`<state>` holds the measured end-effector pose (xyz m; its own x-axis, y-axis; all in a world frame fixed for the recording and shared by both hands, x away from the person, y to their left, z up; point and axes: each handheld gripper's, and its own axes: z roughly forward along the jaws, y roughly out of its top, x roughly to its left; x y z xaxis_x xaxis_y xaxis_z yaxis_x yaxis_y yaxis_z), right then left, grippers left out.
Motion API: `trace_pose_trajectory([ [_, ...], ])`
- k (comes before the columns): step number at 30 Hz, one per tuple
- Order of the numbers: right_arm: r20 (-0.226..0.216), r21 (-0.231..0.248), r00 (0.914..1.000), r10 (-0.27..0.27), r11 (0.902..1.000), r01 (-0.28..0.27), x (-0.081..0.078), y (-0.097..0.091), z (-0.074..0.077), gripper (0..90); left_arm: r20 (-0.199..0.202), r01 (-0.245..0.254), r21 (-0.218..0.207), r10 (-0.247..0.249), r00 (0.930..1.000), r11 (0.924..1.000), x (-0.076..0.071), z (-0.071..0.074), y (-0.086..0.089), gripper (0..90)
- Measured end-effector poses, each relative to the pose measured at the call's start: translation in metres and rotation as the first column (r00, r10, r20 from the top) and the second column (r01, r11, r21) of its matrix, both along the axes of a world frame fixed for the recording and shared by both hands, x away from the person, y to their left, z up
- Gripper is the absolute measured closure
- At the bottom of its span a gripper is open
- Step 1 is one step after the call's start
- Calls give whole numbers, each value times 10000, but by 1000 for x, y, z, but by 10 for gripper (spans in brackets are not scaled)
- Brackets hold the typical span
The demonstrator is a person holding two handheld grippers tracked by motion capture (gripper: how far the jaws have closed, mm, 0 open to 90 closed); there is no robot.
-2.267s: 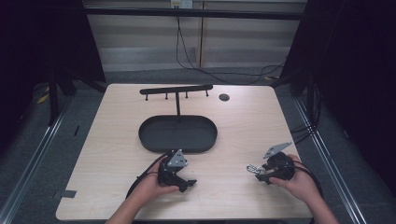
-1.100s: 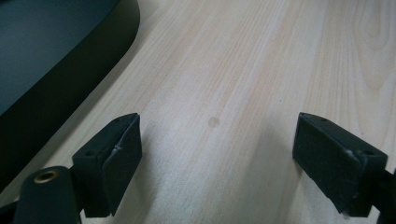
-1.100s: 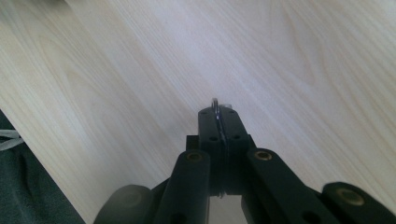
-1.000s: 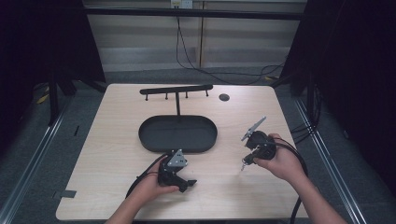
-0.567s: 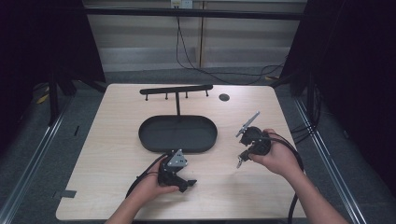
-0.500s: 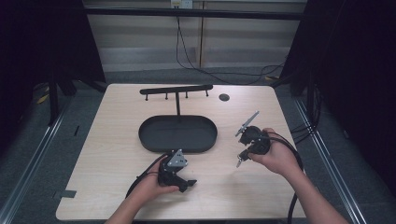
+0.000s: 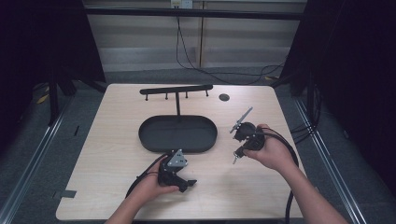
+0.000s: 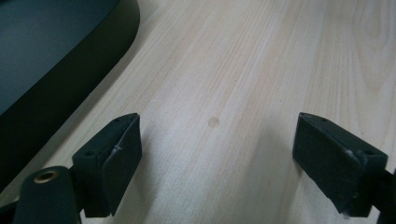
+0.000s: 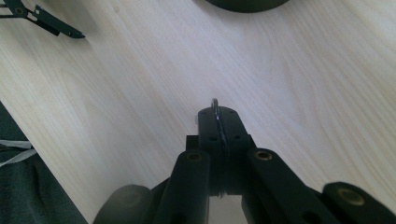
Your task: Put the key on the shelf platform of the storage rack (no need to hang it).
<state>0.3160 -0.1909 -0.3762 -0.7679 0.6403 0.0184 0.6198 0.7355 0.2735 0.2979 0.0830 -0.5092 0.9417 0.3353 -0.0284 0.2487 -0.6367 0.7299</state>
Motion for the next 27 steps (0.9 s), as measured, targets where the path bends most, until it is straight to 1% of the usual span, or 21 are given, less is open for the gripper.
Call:
trace_pose_trajectory([
  [6, 134, 103, 9999, 37, 9999, -38, 4, 4, 3, 896, -7, 4, -3, -4, 10000, 10000, 0, 0, 0, 154],
  [13, 273, 203, 9996, -86, 9998, 80, 11, 9, 9, 896, -6, 7, -1, -7, 10000, 10000, 0, 0, 0, 154],
  [14, 285, 196, 9996, -16, 9998, 11, 12, 9, 10, 896, -6, 7, -4, -7, 10000, 10000, 0, 0, 0, 154],
  [18, 263, 221, 9996, -56, 9997, 50, 14, 12, 12, 895, -4, 12, -1, -12, 10000, 10000, 0, 0, 0, 154],
  [19, 238, 295, 9997, -71, 9995, 64, 16, 13, 12, 895, 0, 9, -3, -9, 10000, 10000, 0, 0, 0, 154],
  [27, 284, 157, 9996, -32, 9999, 28, 20, 18, 13, 895, -6, 8, -1, -8, 10000, 10000, 0, 0, 0, 154],
])
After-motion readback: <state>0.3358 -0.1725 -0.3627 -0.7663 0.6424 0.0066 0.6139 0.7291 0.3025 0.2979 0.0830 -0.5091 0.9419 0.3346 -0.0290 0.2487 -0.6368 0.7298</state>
